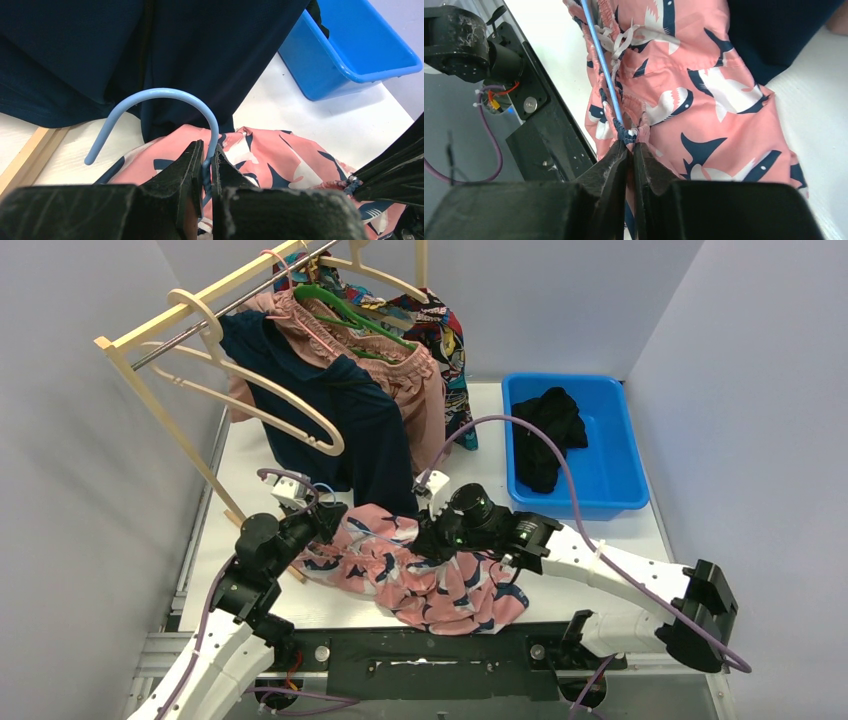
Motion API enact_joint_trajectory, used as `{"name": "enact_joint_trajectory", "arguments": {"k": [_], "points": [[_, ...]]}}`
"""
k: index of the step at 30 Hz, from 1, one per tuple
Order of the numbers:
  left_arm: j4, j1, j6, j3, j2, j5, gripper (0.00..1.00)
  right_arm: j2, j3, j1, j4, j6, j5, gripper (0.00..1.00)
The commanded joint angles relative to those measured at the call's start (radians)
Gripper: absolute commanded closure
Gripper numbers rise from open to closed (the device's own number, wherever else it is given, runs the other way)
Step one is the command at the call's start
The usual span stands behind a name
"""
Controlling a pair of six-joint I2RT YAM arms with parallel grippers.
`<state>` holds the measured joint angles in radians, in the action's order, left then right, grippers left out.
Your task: Remove the shorts from the hanger
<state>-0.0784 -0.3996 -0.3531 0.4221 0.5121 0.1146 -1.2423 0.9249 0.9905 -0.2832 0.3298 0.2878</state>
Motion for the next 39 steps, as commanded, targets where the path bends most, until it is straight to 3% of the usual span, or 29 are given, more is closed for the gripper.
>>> {"name": "enact_joint_trajectory", "arguments": {"k": [1,6,14,17,24,30,36,39], "points": [[0.019,-0.002,0.016,0.058,-0.005,-0.025,1.0,0.095,-0.018,-0.005,0.054,0.007,-0.116,0.96],[-0.005,-0.002,0.016,0.065,-0.015,-0.077,1.0,0.187,-0.061,-0.061,-0.042,0.04,-0.259,1.0],[-0.047,0.001,0.002,0.068,-0.071,-0.254,1.0,0.339,-0.167,-0.144,-0.044,0.052,-0.263,0.99],[-0.057,0.002,-0.004,0.067,-0.093,-0.302,1.0,0.369,-0.206,-0.145,-0.01,0.028,-0.226,0.99],[-0.076,0.004,-0.027,0.067,-0.099,-0.388,1.0,0.516,-0.326,-0.136,0.21,-0.04,0.02,0.97],[-0.066,0.004,-0.017,0.068,-0.058,-0.329,1.0,0.589,-0.314,-0.135,0.291,-0.007,0.066,0.97],[0.002,0.004,0.005,0.063,-0.021,-0.143,1.0,0.509,-0.206,-0.115,0.213,0.032,0.093,0.96],[-0.02,0.004,0.002,0.082,-0.012,-0.156,1.0,0.449,-0.164,-0.082,0.166,0.011,0.116,0.93]]}}
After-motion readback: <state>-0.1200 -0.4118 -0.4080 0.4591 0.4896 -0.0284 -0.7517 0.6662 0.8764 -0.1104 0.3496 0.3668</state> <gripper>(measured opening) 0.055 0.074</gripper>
